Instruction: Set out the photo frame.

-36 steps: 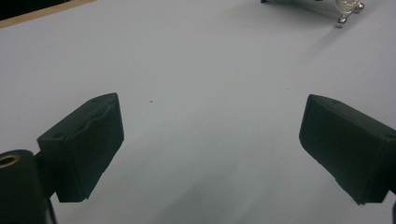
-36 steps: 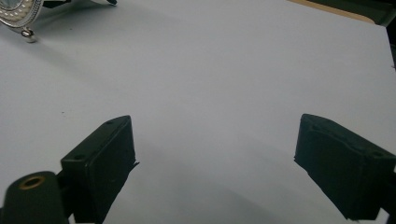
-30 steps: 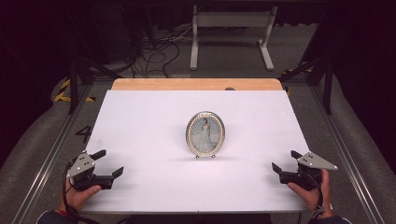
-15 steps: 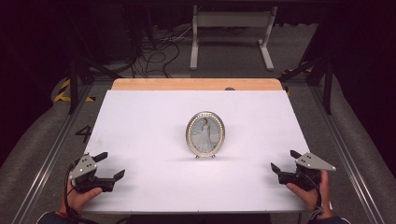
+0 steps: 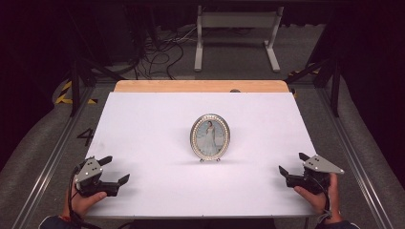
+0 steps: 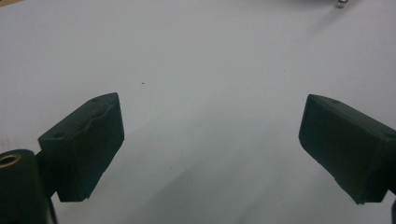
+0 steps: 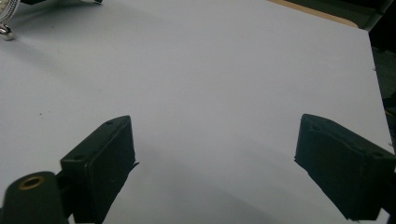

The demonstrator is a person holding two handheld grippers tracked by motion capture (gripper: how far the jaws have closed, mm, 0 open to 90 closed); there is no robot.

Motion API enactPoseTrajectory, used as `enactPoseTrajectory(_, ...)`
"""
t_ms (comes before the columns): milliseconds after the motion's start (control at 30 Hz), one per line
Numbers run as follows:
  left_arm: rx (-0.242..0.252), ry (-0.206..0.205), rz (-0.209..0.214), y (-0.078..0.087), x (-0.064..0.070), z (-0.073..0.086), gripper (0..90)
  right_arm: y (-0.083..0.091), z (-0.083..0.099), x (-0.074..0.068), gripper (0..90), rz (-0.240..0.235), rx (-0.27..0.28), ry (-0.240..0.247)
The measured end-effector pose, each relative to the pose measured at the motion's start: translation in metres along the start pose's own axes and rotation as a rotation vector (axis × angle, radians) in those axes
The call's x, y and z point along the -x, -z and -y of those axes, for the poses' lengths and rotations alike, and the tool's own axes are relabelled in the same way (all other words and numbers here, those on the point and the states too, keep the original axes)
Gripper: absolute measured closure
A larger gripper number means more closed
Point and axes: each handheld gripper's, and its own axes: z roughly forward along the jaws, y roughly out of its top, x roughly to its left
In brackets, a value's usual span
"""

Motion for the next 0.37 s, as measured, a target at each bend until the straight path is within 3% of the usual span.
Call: enactPoseTrajectory(367,-0.026,-0.028,-0.004,-0.0045,0.0025,-0.001,7.6,-0.0018,0.0016,0.0008,11.7,-0.004,-0.014,-0.007)
